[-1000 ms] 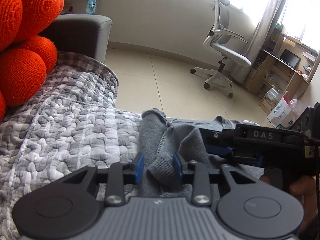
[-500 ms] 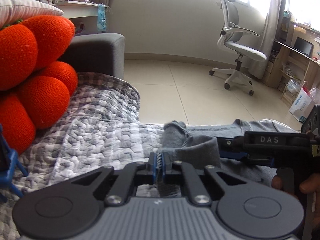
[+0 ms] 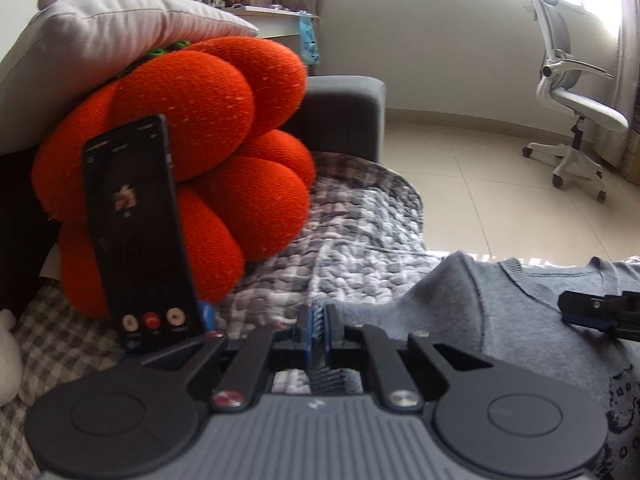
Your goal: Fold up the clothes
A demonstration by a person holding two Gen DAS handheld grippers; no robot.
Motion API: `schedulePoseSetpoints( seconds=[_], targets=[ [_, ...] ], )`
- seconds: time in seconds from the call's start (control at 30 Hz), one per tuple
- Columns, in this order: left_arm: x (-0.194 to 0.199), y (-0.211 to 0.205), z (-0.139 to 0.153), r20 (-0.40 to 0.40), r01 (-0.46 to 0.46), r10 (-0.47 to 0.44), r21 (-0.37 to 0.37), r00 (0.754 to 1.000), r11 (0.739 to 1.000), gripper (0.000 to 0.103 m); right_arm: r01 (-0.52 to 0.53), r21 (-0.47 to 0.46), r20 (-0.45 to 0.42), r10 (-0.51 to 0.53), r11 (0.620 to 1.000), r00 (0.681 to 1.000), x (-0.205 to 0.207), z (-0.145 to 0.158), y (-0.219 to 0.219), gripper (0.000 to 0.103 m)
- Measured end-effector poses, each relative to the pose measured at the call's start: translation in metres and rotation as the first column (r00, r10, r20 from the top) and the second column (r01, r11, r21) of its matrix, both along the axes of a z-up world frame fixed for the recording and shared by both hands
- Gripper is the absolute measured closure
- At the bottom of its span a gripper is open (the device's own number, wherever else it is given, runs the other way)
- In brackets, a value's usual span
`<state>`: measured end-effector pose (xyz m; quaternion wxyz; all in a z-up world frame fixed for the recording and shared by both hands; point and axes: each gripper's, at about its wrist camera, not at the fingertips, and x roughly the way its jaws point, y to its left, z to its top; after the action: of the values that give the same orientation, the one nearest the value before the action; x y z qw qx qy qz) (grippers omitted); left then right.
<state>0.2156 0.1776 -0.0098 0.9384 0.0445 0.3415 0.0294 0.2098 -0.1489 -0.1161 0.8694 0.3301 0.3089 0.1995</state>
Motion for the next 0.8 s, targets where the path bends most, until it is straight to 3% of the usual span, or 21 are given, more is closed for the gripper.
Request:
schedulePoseSetpoints(
  seconds=[0.17, 0.3, 0.43, 0.5, 0.57, 0.8],
  targets=[
    [0.001, 0.021, -0.007, -0.046, -0.087, 0.086, -0.018, 0.995, 0.996, 0.098, -0.015, -0.023, 0.009, 0.015, 1.000, 1.000, 0.001, 0.000, 0.006, 0.060],
    [0.008, 0.023, -0.019, -0.078, -0.095, 0.092, -0.033, 0.993, 0.995, 0.097, -0.021, -0.047, 0.008, 0.022, 0.999, 1.000, 0.003, 0.002, 0.010, 0.060],
    [0.006, 0.024, -0.017, -0.083, -0.110, 0.103, -0.094, 0.991, 0.990, 0.094, -0.023, -0.080, -0.004, 0.023, 0.997, 1.000, 0.002, 0.007, 0.017, 0.060],
    [-0.001, 0.024, -0.009, -0.078, -0.129, 0.120, -0.137, 0.990, 0.982, 0.087, -0.032, -0.101, -0.016, 0.031, 0.994, 0.999, 0.000, 0.011, 0.022, 0.060],
    [-0.011, 0.026, 0.001, -0.071, -0.153, 0.142, -0.185, 0.987, 0.971, 0.068, -0.046, -0.131, -0.030, 0.043, 0.990, 0.999, -0.004, 0.017, 0.029, 0.060],
    [-0.051, 0.038, 0.029, -0.120, -0.292, 0.266, -0.338, 0.956, 0.895, 0.056, -0.129, -0.229, -0.022, 0.128, 0.965, 0.992, -0.023, 0.056, 0.058, 0.058]
  ],
)
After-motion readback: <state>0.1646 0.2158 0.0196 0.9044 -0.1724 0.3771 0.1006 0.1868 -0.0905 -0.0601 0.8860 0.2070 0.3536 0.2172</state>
